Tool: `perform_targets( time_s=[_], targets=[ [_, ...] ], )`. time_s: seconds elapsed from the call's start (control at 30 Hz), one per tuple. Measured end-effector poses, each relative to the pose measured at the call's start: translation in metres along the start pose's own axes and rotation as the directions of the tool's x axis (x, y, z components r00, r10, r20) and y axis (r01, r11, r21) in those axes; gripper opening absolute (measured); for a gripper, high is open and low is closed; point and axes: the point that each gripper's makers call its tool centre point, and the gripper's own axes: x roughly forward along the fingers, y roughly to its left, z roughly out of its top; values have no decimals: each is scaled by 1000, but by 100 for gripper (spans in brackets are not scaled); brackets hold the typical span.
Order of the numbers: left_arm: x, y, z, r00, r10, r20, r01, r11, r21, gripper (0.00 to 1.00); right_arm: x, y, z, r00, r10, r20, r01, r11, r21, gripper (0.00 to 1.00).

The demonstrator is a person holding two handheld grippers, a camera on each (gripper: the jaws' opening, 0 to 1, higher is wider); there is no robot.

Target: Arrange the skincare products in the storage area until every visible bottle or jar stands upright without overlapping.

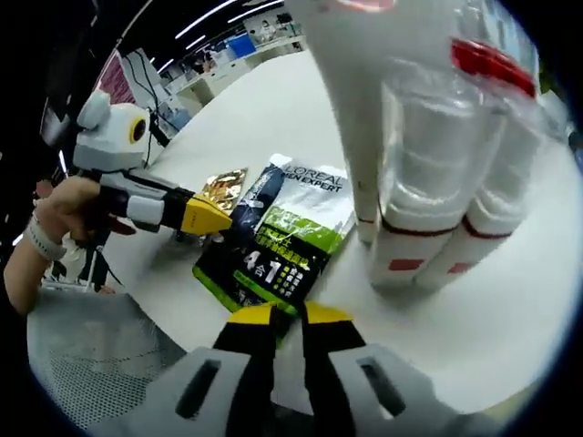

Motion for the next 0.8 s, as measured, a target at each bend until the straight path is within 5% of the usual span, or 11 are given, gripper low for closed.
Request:
perform_targets(
  time_s=[0.2, 0.43, 0.6, 0.7, 0.8],
  targets=[
    [-5, -8, -10, 997, -48, -57, 46, 998, -40, 0, -5, -12, 5, 998, -65, 8, 65, 991, -114, 2],
    [-1, -14, -5, 998, -48, -38, 47, 998, -43, 0, -8, -23, 9, 987, -163, 4, 158, 948, -275, 4],
    [-2, -10, -4, 999, -48, -25, 46, 996, -80, 0, -13, -23, 14, 987, -160, 31, 162, 945, -283, 16],
    [-2, -10, -4, 999, -46, -25, 44, 996, -81, 0, -10, -1, 22, 995, -68, 71, 88, 939, -333, 15],
    [-1, -10, -6, 999, -43, -32, 41, 996, -79, 0, -4, 8, 17, 999, -32, 39, 44, 937, -348, 22]
  ],
)
